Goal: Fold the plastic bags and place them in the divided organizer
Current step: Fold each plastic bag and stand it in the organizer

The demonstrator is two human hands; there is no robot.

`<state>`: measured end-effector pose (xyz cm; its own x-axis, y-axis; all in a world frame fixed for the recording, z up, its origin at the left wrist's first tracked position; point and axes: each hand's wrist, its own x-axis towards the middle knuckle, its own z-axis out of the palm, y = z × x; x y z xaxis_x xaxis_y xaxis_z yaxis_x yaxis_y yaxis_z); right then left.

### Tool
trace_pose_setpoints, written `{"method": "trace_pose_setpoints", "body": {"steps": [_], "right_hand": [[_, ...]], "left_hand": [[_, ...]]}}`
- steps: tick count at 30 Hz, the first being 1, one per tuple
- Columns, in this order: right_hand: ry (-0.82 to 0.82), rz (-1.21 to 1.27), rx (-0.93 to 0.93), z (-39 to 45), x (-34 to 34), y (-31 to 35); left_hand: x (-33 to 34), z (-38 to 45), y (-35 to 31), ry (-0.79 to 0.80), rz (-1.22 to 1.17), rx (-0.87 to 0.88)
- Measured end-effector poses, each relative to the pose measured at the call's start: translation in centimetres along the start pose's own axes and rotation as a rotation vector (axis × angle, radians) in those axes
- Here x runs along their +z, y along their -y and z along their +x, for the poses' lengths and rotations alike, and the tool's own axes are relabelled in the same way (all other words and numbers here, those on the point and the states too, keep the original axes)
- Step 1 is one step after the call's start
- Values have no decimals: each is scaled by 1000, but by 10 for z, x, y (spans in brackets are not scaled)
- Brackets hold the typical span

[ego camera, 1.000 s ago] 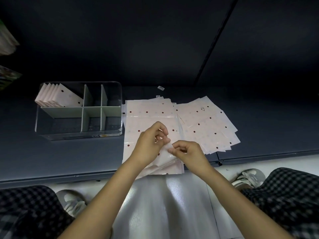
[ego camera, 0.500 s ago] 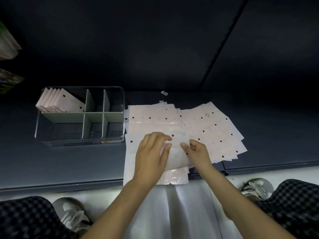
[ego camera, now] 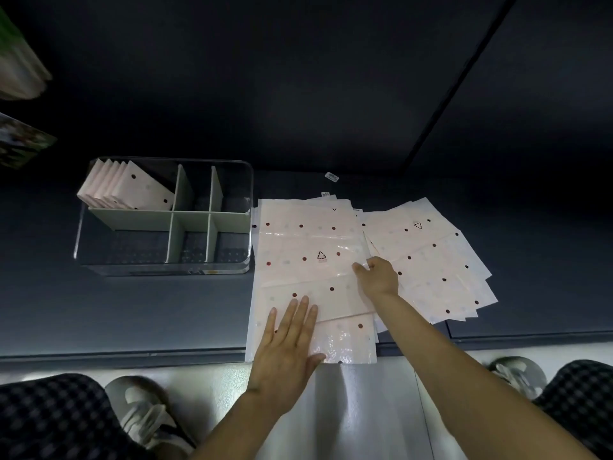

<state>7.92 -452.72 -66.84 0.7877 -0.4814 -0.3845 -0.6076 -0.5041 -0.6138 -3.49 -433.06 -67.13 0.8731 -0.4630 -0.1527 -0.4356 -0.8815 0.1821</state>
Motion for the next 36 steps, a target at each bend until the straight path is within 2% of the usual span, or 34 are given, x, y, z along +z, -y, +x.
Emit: {"method": "trace_pose_setpoints", "body": {"steps": [5,7,8,10,11,13,15,18,21,23,25,28,30,33,36], "right_hand": [[64,-41,35,-5,-3,3],[13,-87,-16,-15,-5,3],[-56,-155,-84,-23,-7,2],[-192,-285,-337,-44,-7,-3],[-175,-316,-494,-58,-5,-9],[40,-430,-798,-84,1,-26],[254,-657,-1002,-100,6,-50],[367,-870,-983,-99,0,-80],[336,-963,-937,-91,-17,-94],[304,-955,-885,-87,-28,-100],[234,-928,-865,-86,-35,-102],[-7,-777,-942,-88,-38,-89],[-112,-678,-1018,-83,-35,-77],[-50,-665,-1114,-77,-29,-62],[-2,-793,-1240,-72,-24,-54]], "left_hand": [[10,-9,6,77,59,29],[13,-11,6,90,68,32],[13,-10,6,83,69,35],[13,-9,5,67,67,48],[14,-9,5,57,68,52],[14,-8,6,74,65,48],[19,-6,7,92,74,51],[23,-7,10,90,82,70],[10,-20,21,53,83,95],[6,-32,32,-9,27,103],[3,-41,39,-6,-34,89],[0,-40,41,-46,-91,59],[-3,-33,39,-108,-121,38],[-9,-20,37,-205,-183,-2],[-7,-11,36,-253,-203,-8]]}}
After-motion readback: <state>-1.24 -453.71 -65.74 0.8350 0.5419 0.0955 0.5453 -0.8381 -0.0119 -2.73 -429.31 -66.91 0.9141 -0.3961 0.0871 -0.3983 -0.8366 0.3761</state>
